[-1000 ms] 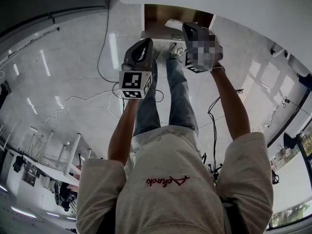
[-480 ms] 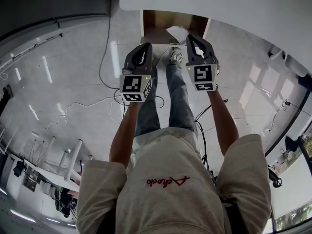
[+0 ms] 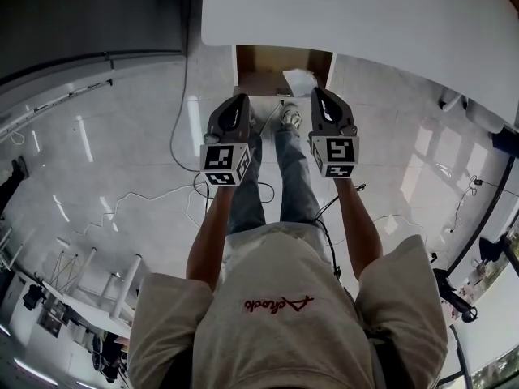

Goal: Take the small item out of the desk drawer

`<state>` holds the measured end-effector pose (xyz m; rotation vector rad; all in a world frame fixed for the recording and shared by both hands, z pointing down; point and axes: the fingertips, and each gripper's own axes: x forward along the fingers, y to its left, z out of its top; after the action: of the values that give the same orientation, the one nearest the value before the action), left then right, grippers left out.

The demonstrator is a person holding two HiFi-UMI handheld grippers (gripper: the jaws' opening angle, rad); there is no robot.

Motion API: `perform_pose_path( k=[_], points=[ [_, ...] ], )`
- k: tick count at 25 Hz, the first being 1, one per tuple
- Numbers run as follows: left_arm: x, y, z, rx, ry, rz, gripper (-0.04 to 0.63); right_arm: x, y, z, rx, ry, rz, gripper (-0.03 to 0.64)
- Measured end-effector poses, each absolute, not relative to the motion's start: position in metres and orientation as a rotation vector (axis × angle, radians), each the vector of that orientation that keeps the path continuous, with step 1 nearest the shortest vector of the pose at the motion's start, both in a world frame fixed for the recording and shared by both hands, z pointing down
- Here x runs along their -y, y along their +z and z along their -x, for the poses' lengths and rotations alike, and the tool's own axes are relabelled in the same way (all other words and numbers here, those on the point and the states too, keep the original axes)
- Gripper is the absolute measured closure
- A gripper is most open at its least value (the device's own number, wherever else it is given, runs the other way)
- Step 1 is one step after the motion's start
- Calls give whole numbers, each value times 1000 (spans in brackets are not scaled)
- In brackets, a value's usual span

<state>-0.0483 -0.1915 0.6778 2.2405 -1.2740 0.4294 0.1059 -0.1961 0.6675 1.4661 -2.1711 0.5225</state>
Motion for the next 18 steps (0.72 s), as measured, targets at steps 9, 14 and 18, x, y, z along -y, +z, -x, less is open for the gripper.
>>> perform_pose_path(
  k=[9, 14, 18],
  points=[
    [200, 638, 50, 1306, 398, -2270, 586, 192, 613, -110, 2209, 483, -1543, 606],
    [200, 598, 49, 1327, 363, -2305, 586, 188, 569, -108, 2240, 438, -1585, 606],
    [200, 563, 49, 1342, 337, -2345, 586, 189, 530, -108, 2270, 382, -1615, 606]
  ],
)
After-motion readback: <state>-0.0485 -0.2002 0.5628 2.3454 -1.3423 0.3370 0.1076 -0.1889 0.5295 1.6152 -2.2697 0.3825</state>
